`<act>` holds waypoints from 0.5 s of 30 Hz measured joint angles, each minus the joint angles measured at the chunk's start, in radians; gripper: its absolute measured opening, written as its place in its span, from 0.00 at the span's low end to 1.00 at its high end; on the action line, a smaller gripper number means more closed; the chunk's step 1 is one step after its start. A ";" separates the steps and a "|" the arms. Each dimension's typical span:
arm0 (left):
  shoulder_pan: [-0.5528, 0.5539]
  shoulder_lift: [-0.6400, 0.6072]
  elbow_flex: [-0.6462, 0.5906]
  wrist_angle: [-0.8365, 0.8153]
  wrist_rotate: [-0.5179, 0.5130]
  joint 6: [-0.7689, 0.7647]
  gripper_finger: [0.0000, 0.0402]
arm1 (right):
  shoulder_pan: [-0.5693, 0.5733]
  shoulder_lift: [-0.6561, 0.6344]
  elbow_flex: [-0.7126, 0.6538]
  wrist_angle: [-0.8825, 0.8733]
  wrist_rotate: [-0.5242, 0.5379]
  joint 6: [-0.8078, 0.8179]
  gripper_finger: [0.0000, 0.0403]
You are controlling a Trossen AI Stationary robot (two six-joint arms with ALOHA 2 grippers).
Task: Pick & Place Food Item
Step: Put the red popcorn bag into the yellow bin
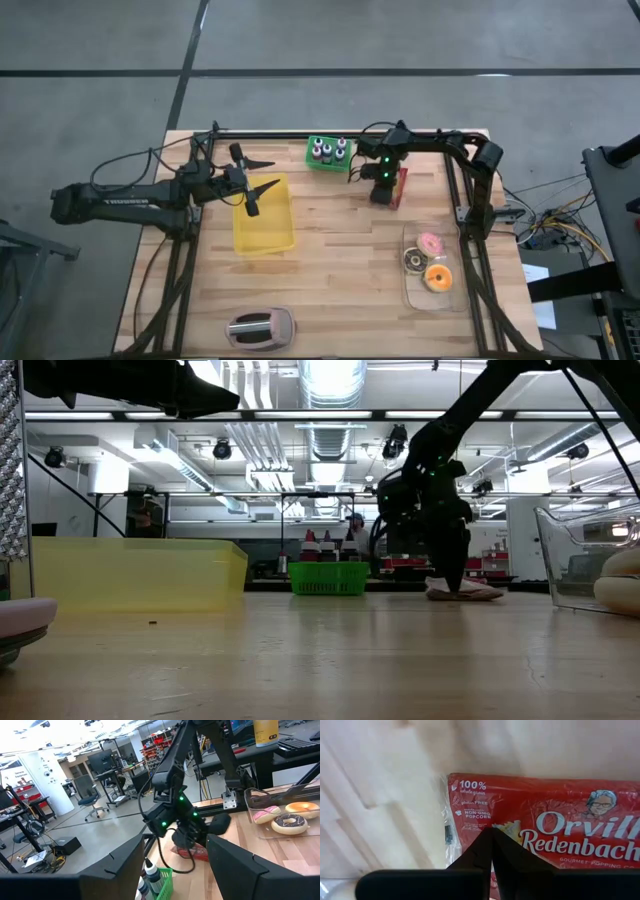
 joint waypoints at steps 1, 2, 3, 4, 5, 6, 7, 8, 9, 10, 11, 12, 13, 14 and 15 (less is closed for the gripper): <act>0.000 0.000 0.000 0.000 0.000 0.000 0.54 | 0.019 0.000 0.000 0.008 -0.005 0.008 0.02; 0.000 0.000 0.000 0.000 0.000 0.000 0.54 | 0.038 0.000 0.000 0.016 -0.012 0.016 0.02; 0.000 0.000 0.000 0.000 0.000 0.000 0.54 | 0.057 0.000 0.000 0.026 -0.024 0.025 0.02; 0.000 0.000 0.000 0.000 0.000 0.000 0.54 | 0.077 0.000 0.000 0.037 -0.037 0.035 0.02; 0.000 0.000 0.000 0.000 0.000 0.000 0.54 | 0.097 0.000 0.000 0.048 -0.044 0.045 0.02; 0.000 0.000 0.000 0.000 0.000 0.000 0.54 | 0.119 0.000 0.000 0.062 -0.048 0.056 0.02; 0.000 0.000 0.000 0.000 0.000 0.000 0.54 | 0.140 0.000 0.000 0.072 -0.049 0.065 0.02; 0.000 0.000 0.000 0.000 0.000 0.000 0.54 | 0.159 0.000 0.000 0.082 -0.049 0.076 0.02; 0.000 0.000 0.000 0.000 0.000 0.000 0.54 | 0.179 0.000 0.000 0.095 -0.048 0.088 0.02; 0.000 0.000 0.000 0.000 0.000 0.000 0.54 | 0.195 0.000 0.000 0.110 -0.047 0.101 0.02; 0.000 0.000 0.000 0.000 0.000 0.000 0.54 | 0.210 0.000 0.000 0.124 -0.044 0.115 0.02; 0.000 0.000 0.000 0.000 0.000 0.000 0.54 | 0.222 0.000 0.001 0.134 -0.040 0.128 0.02; 0.000 0.000 0.000 0.000 0.000 0.000 0.54 | 0.232 0.000 0.005 0.140 -0.031 0.139 0.02; 0.000 0.000 0.000 0.000 0.000 0.000 0.54 | 0.240 0.000 0.008 0.144 -0.020 0.146 0.02; 0.000 0.000 0.000 0.000 0.000 0.000 0.54 | 0.246 0.000 0.010 0.149 -0.015 0.150 0.02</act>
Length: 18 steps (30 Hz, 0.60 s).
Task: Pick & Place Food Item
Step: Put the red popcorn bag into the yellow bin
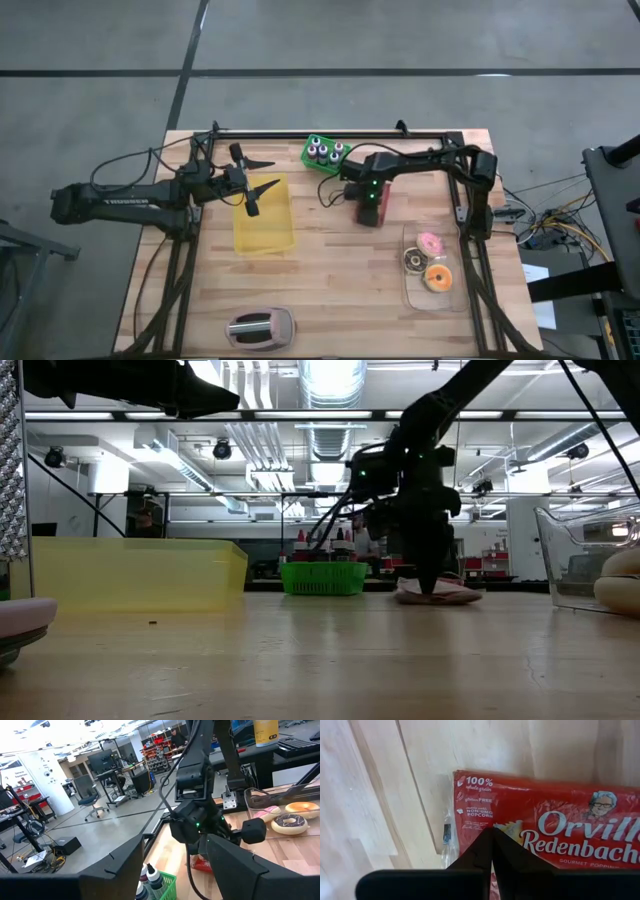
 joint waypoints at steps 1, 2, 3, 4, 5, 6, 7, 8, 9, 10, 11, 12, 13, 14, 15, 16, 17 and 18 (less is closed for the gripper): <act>0.000 0.000 0.000 0.000 0.000 0.000 0.54 | 0.004 0.000 0.003 0.003 0.001 0.001 0.02; 0.000 0.000 0.000 0.000 0.000 0.000 0.54 | 0.006 0.000 0.007 0.004 0.003 0.003 0.02; 0.000 0.000 0.000 0.000 0.000 0.000 0.54 | 0.007 0.001 0.012 0.004 0.005 0.005 0.02; 0.000 0.000 0.000 0.000 0.000 0.000 0.54 | 0.010 0.001 0.018 0.005 0.008 0.005 0.02; 0.000 0.000 0.000 0.000 0.000 0.000 0.54 | 0.015 0.000 0.023 0.008 0.021 0.001 0.02; 0.000 0.000 0.000 0.000 0.000 0.000 0.54 | 0.022 -0.006 0.026 0.011 0.042 -0.006 0.02; 0.000 0.000 0.000 0.000 0.000 0.000 0.54 | 0.031 -0.013 0.028 0.015 0.076 -0.010 0.02; 0.000 0.000 0.000 -0.001 0.000 0.000 0.54 | 0.043 -0.025 0.029 0.026 0.116 -0.016 0.02; 0.000 0.000 0.000 -0.003 0.000 0.000 0.54 | 0.057 -0.039 0.030 0.043 0.155 -0.022 0.02; 0.000 0.000 0.000 -0.006 0.000 0.000 0.54 | 0.071 -0.053 0.031 0.058 0.196 -0.033 0.02; 0.000 0.000 0.000 -0.008 0.000 0.000 0.54 | 0.084 -0.069 0.030 0.071 0.239 -0.036 0.02; 0.000 0.000 0.000 -0.010 0.000 0.000 0.54 | 0.100 -0.081 0.027 0.084 0.289 -0.036 0.02; 0.000 0.000 0.000 -0.011 0.000 0.000 0.54 | 0.116 -0.090 0.023 0.098 0.336 -0.036 0.02; 0.000 0.000 0.000 -0.012 0.000 0.000 0.54 | 0.132 -0.102 0.018 0.109 0.376 -0.037 0.02; 0.000 0.000 0.000 -0.016 0.000 0.000 0.54 | 0.150 -0.110 0.013 0.115 0.406 -0.037 0.02; 0.000 0.000 0.000 -0.018 0.000 0.000 0.54 | 0.170 -0.114 0.010 0.123 0.426 -0.034 0.02; 0.000 0.000 0.000 -0.018 0.000 0.000 0.54 | 0.188 -0.117 0.009 0.135 0.429 -0.025 0.02; 0.000 0.000 0.000 -0.019 0.000 0.004 0.54 | 0.207 -0.119 0.009 0.140 0.429 -0.015 0.02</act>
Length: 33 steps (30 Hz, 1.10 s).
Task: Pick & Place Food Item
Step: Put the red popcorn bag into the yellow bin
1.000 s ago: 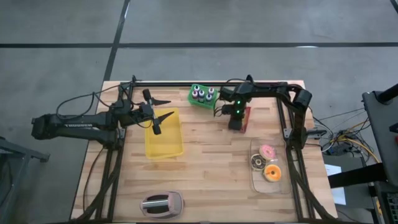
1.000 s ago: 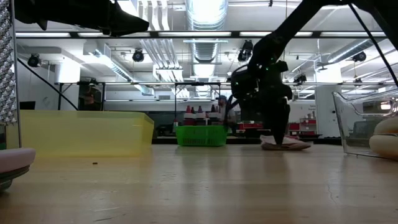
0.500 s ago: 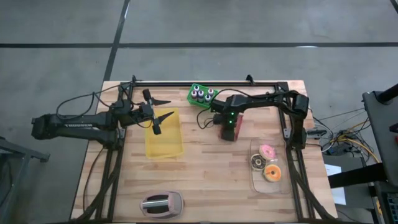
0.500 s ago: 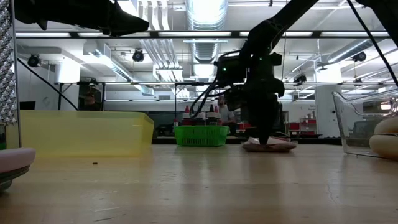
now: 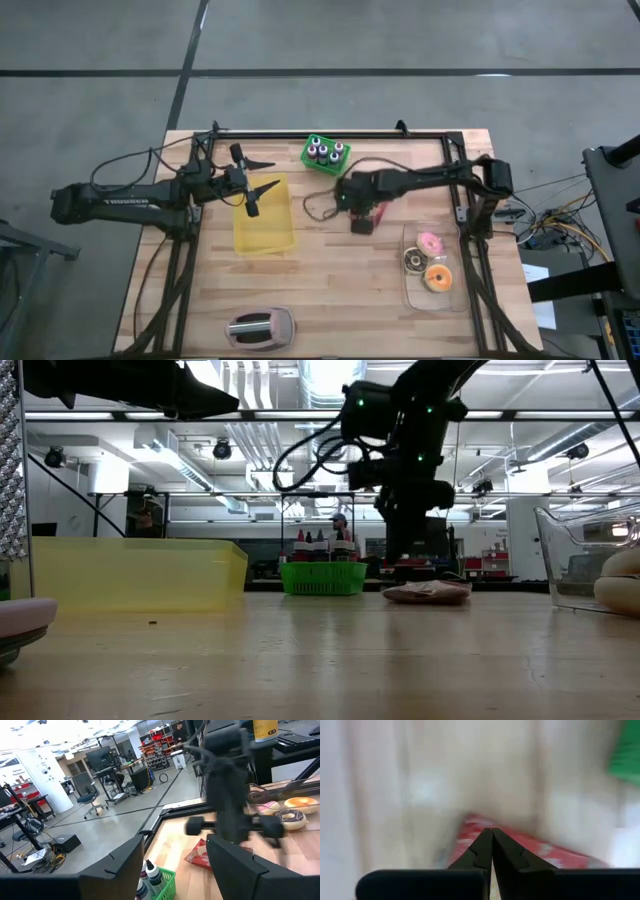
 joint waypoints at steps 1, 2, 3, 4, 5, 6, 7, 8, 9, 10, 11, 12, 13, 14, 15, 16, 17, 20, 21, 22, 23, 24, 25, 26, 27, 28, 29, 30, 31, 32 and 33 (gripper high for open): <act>0.000 0.000 0.000 0.000 0.000 0.000 0.54 | 0.020 0.000 -0.002 -0.002 -0.001 0.009 0.02; 0.000 0.001 0.000 0.000 0.000 0.000 0.54 | 0.042 0.004 -0.004 -0.007 -0.001 0.019 0.02; 0.000 0.002 0.000 0.000 0.000 0.000 0.54 | 0.063 0.006 -0.005 -0.007 0.002 0.028 0.02; 0.000 0.002 0.000 -0.001 0.000 0.000 0.54 | 0.083 0.008 -0.006 -0.004 0.013 0.039 0.02; 0.000 0.003 0.000 0.000 0.000 0.000 0.54 | 0.103 0.009 -0.008 -0.008 0.022 0.057 0.02; 0.000 0.003 0.000 0.000 0.000 0.000 0.54 | 0.119 0.009 -0.009 -0.010 0.031 0.079 0.03; 0.000 0.003 0.000 0.000 0.000 0.000 0.54 | 0.136 0.009 -0.009 -0.009 0.041 0.107 0.04; 0.000 0.003 0.000 0.000 0.000 0.000 0.54 | 0.149 0.009 -0.009 -0.011 0.043 0.135 0.05; 0.000 0.003 0.000 0.000 0.000 0.000 0.54 | 0.164 0.009 -0.009 -0.015 0.043 0.164 0.07; 0.000 0.003 0.000 0.002 0.000 0.000 0.54 | 0.177 0.009 -0.009 -0.021 0.043 0.192 0.10; 0.000 0.003 0.000 0.002 0.000 0.000 0.54 | 0.191 0.009 -0.009 -0.028 0.043 0.216 0.12; 0.000 0.003 0.000 0.002 0.000 0.000 0.54 | 0.205 0.009 -0.009 -0.038 0.042 0.240 0.15; 0.000 0.003 0.000 0.002 0.000 0.000 0.54 | 0.218 0.009 -0.009 -0.045 0.031 0.260 0.19; 0.000 0.003 0.000 0.003 0.000 0.000 0.54 | 0.231 0.009 -0.011 -0.046 0.014 0.278 0.22; 0.000 0.003 0.000 0.004 0.000 0.000 0.54 | 0.245 0.011 -0.014 -0.046 0.002 0.298 0.26; 0.000 0.003 0.000 0.005 0.000 0.000 0.54 | 0.259 0.017 -0.016 -0.047 -0.008 0.317 0.30; 0.000 0.003 0.000 0.005 0.000 -0.001 0.54 | 0.274 0.022 -0.018 -0.047 -0.010 0.336 0.34; 0.000 0.003 0.000 0.004 0.000 -0.001 0.54 | 0.315 0.055 -0.024 -0.053 -0.007 0.391 0.45; 0.000 0.003 0.000 0.001 0.000 -0.001 0.54 | 0.329 0.073 -0.028 -0.054 0.007 0.419 0.49; 0.000 0.003 0.000 0.000 0.000 -0.002 0.54 | 0.340 0.096 -0.028 -0.056 0.030 0.447 0.52; 0.000 0.003 0.000 -0.001 0.000 -0.004 0.54 | 0.348 0.115 -0.027 -0.059 0.048 0.475 0.55; 0.000 0.003 0.000 -0.008 0.000 -0.005 0.54 | 0.356 0.131 -0.025 -0.062 0.070 0.502 0.58; 0.000 0.005 0.000 -0.010 0.000 -0.005 0.54 | 0.363 0.150 -0.025 -0.065 0.086 0.528 0.60; 0.000 0.005 0.000 -0.007 0.000 -0.004 0.54 | 0.371 0.171 -0.023 -0.067 0.107 0.546 0.62; 0.000 0.005 0.000 -0.012 0.000 -0.004 0.54 | 0.377 0.188 -0.021 -0.069 0.134 0.562 0.64; 0.000 0.006 0.000 -0.011 0.000 -0.001 0.54 | 0.383 0.200 -0.021 -0.073 0.166 0.579 0.66; 0.000 0.007 0.000 -0.009 0.000 -0.001 0.54 | 0.390 0.212 -0.020 -0.074 0.203 0.593 0.67; 0.000 0.007 0.000 -0.012 0.001 0.000 0.54 | 0.398 0.221 -0.019 -0.075 0.235 0.601 0.68; 0.000 0.008 0.000 -0.013 0.001 0.002 0.54 | 0.405 0.226 -0.019 -0.076 0.264 0.603 0.69; 0.000 0.010 0.000 -0.011 0.001 0.009 0.54 | 0.410 0.230 -0.019 -0.076 0.287 0.603 0.70; 0.000 0.011 0.000 -0.011 0.001 0.015 0.54 | 0.414 0.235 -0.019 -0.074 0.308 0.603 0.71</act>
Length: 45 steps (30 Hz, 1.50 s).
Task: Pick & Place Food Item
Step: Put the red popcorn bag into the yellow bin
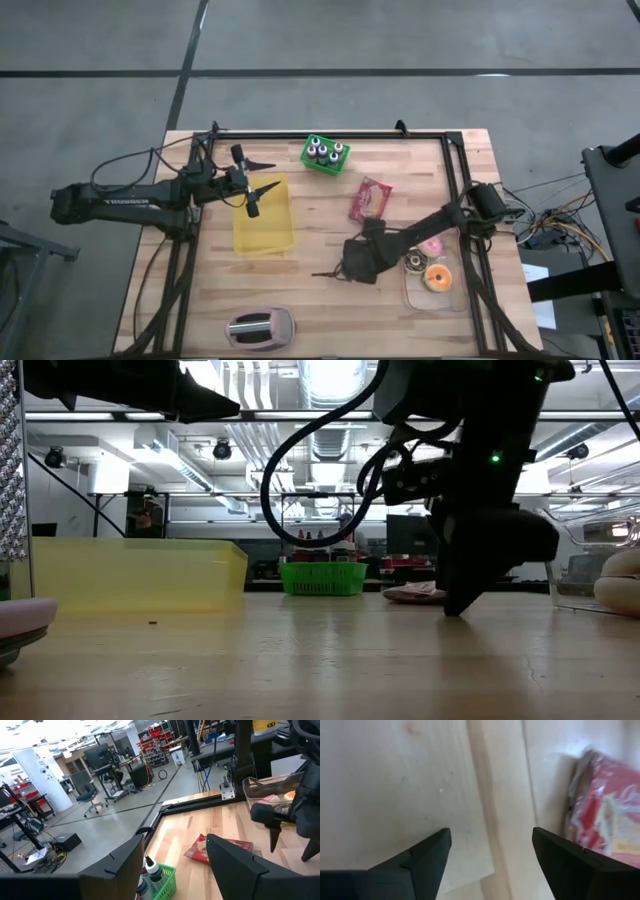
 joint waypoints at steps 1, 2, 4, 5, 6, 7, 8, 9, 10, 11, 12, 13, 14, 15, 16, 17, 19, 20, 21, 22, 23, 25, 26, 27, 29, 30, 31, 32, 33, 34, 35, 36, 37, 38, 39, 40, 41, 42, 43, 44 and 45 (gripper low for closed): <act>0.000 0.000 0.000 0.000 0.000 0.004 0.54 | 0.003 0.002 0.000 0.001 0.025 0.000 0.71; 0.000 0.000 0.000 0.000 0.000 0.005 0.54 | 0.006 0.004 0.000 0.001 0.052 0.002 0.71; 0.000 0.000 0.000 0.001 0.002 0.008 0.54 | 0.008 0.011 0.000 -0.005 0.111 0.003 0.71; 0.000 0.000 0.000 0.000 0.002 0.011 0.54 | 0.009 0.014 -0.001 -0.010 0.148 0.003 0.71; 0.000 0.000 0.000 0.000 0.003 0.013 0.54 | 0.009 0.016 -0.003 -0.020 0.185 0.001 0.71; 0.000 0.000 0.000 0.000 0.003 0.017 0.54 | 0.009 0.018 -0.004 -0.032 0.219 -0.001 0.71; 0.000 0.000 0.000 0.001 0.003 0.022 0.54 | 0.008 0.020 -0.005 -0.048 0.242 -0.001 0.71; 0.000 0.000 0.000 0.000 0.003 0.023 0.54 | 0.006 0.022 -0.005 -0.066 0.262 -0.001 0.71; 0.000 0.000 0.000 0.000 0.002 0.026 0.54 | 0.005 0.029 -0.005 -0.083 0.282 -0.001 0.71; 0.000 0.000 0.000 0.000 0.002 0.026 0.54 | 0.005 0.035 -0.006 -0.103 0.299 -0.001 0.71; 0.000 0.000 0.000 0.000 0.003 0.026 0.54 | 0.005 0.040 -0.006 -0.123 0.310 -0.001 0.71; 0.000 0.000 0.000 0.000 0.003 0.026 0.54 | 0.004 0.050 -0.006 -0.141 0.314 -0.002 0.71; 0.000 0.000 0.000 0.000 0.002 0.026 0.54 | 0.004 0.058 -0.006 -0.160 0.317 -0.002 0.71; 0.000 0.000 0.000 0.000 0.002 0.026 0.54 | 0.004 0.066 -0.006 -0.175 0.319 -0.002 0.71; 0.000 0.000 0.000 0.000 0.002 0.026 0.54 | 0.004 0.074 -0.006 -0.183 0.319 -0.003 0.71; 0.000 0.000 0.000 0.000 0.002 0.026 0.54 | 0.004 0.080 -0.005 -0.188 0.319 -0.003 0.71; 0.000 0.000 0.000 -0.001 0.003 0.026 0.54 | 0.004 0.088 -0.005 -0.190 0.313 -0.004 0.71; 0.000 0.000 0.000 -0.001 0.002 0.026 0.54 | 0.004 0.090 -0.004 -0.192 0.314 -0.004 0.71; 0.000 0.000 0.000 -0.001 0.002 0.026 0.54 | 0.004 0.091 -0.004 -0.193 0.314 -0.005 0.71; 0.000 0.000 0.000 -0.002 0.002 0.026 0.54 | 0.002 0.091 -0.004 -0.192 0.315 -0.005 0.70; 0.000 0.000 0.000 -0.002 0.002 0.026 0.54 | 0.000 0.091 -0.004 -0.192 0.313 -0.006 0.70; 0.000 0.000 0.000 -0.002 0.002 0.026 0.54 | -0.006 0.091 -0.004 -0.189 0.305 -0.012 0.68; 0.000 0.000 0.000 -0.002 0.002 0.026 0.54 | -0.007 0.091 -0.004 -0.187 0.299 -0.020 0.67; 0.000 0.000 0.000 -0.002 0.002 0.026 0.54 | -0.008 0.091 -0.004 -0.185 0.295 -0.032 0.65; 0.000 0.000 0.000 -0.002 0.002 0.026 0.54 | -0.011 0.091 -0.004 -0.181 0.293 -0.054 0.62; 0.000 0.000 0.000 -0.002 0.002 0.026 0.54 | -0.013 0.091 -0.004 -0.178 0.291 -0.058 0.60; 0.000 0.000 0.000 -0.002 0.002 0.026 0.54 | -0.017 0.091 -0.004 -0.176 0.286 -0.059 0.57; 0.000 0.000 0.000 -0.001 0.002 0.026 0.54 | -0.021 0.091 -0.004 -0.175 0.283 -0.059 0.54; 0.000 0.000 0.000 -0.001 0.002 0.025 0.54 | -0.024 0.091 -0.004 -0.174 0.278 -0.058 0.51; 0.000 0.000 0.000 -0.001 0.002 0.025 0.54 | -0.027 0.091 -0.004 -0.173 0.275 -0.058 0.47; 0.000 0.000 0.000 -0.001 0.002 0.025 0.54 | -0.030 0.091 -0.004 -0.172 0.271 -0.057 0.44; 0.000 0.000 0.000 -0.001 0.002 0.025 0.54 | -0.033 0.092 -0.004 -0.171 0.267 -0.055 0.40; 0.000 0.000 0.000 -0.001 0.002 0.025 0.54 | -0.036 0.092 -0.004 -0.171 0.261 -0.055 0.35; 0.000 0.000 0.000 0.000 0.002 0.025 0.54 | -0.038 0.092 -0.004 -0.170 0.255 -0.056 0.31; 0.000 0.000 0.000 0.000 0.002 0.025 0.54 | -0.040 0.093 -0.004 -0.170 0.247 -0.055 0.26; 0.000 0.000 0.000 0.000 0.002 0.025 0.54 | -0.040 0.093 -0.004 -0.170 0.240 -0.055 0.22; 0.000 0.000 0.000 0.000 0.002 0.025 0.54 | -0.042 0.094 -0.004 -0.170 0.233 -0.055 0.17; 0.000 0.000 0.000 0.000 0.002 0.025 0.54 | -0.043 0.094 -0.004 -0.170 0.226 -0.055 0.12; 0.000 0.000 0.000 0.000 0.002 0.025 0.54 | -0.044 0.094 -0.004 -0.171 0.220 -0.054 0.07; 0.000 0.000 0.000 0.000 0.002 0.024 0.54 | -0.044 0.094 -0.005 -0.171 0.218 -0.054 0.05; 0.000 0.000 0.000 0.000 0.002 0.023 0.54 | -0.045 0.094 -0.005 -0.172 0.219 -0.052 0.04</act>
